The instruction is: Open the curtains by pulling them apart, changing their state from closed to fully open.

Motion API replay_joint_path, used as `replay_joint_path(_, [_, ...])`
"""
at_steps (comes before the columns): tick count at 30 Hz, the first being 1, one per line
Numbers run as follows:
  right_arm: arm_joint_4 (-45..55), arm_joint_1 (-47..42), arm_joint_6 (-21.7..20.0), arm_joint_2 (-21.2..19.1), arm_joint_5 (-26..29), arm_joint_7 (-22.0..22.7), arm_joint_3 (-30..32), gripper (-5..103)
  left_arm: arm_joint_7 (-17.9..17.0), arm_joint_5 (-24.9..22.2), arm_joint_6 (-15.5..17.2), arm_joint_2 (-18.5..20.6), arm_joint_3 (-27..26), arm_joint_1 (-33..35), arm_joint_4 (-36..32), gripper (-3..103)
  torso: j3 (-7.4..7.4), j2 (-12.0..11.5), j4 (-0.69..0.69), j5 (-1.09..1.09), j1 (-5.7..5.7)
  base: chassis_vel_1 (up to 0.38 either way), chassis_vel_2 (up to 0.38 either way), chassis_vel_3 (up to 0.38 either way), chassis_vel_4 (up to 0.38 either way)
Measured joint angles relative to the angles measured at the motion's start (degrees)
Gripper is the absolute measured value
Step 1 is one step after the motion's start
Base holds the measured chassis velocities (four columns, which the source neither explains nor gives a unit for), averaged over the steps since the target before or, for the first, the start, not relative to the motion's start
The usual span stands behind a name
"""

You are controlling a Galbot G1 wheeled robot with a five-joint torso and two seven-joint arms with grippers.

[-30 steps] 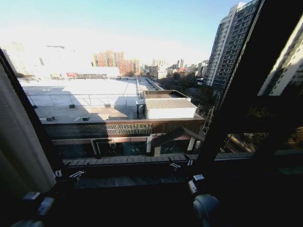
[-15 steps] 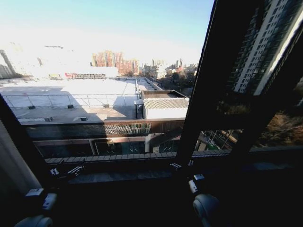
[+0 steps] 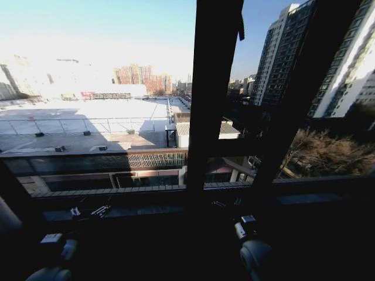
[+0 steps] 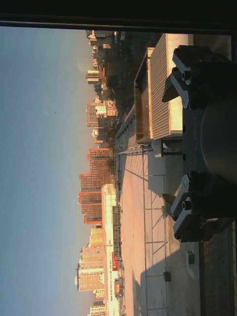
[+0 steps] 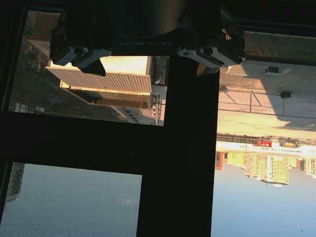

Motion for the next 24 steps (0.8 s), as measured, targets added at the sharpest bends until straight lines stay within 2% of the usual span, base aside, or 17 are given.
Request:
replay_joint_path(12, [0.1, 0.1, -0.4, 0.3, -0.1, 0.0, -0.1, 100, 1.7, 0.1, 0.0, -0.1, -0.2, 0.3, 0.0, 100, 0.00, 0.0, 0.00, 0.01, 0.00, -0.235, -0.445, 0.238, 0.462])
replay_joint_path(18, [-0.6, 0.3, -0.3, 0.2, -0.1, 0.1, 0.0, 100, 1.9, 0.4, -0.1, -0.8, -0.3, 0.4, -0.1, 100, 0.00, 0.0, 0.01, 0.06, 0.00, -0.106, -0.423, 0.102, 0.426])
replay_joint_path(20, [-0.9, 0.6, -0.3, -0.1, -0.1, 0.1, 0.0, 100, 1.9, 0.8, -0.1, -1.1, -0.3, 0.3, -0.4, 100, 0.00, 0.0, 0.01, -0.05, 0.00, -0.026, -0.393, 0.037, 0.395])
replay_joint_path(24, [-1.3, 0.9, -0.2, -0.6, 0.2, 0.1, 0.3, 100, 1.9, 1.5, 0.0, -1.7, -0.2, 0.1, -0.7, 100, 0.00, 0.0, 0.01, 0.00, 0.00, 0.010, -0.338, 0.009, 0.340])
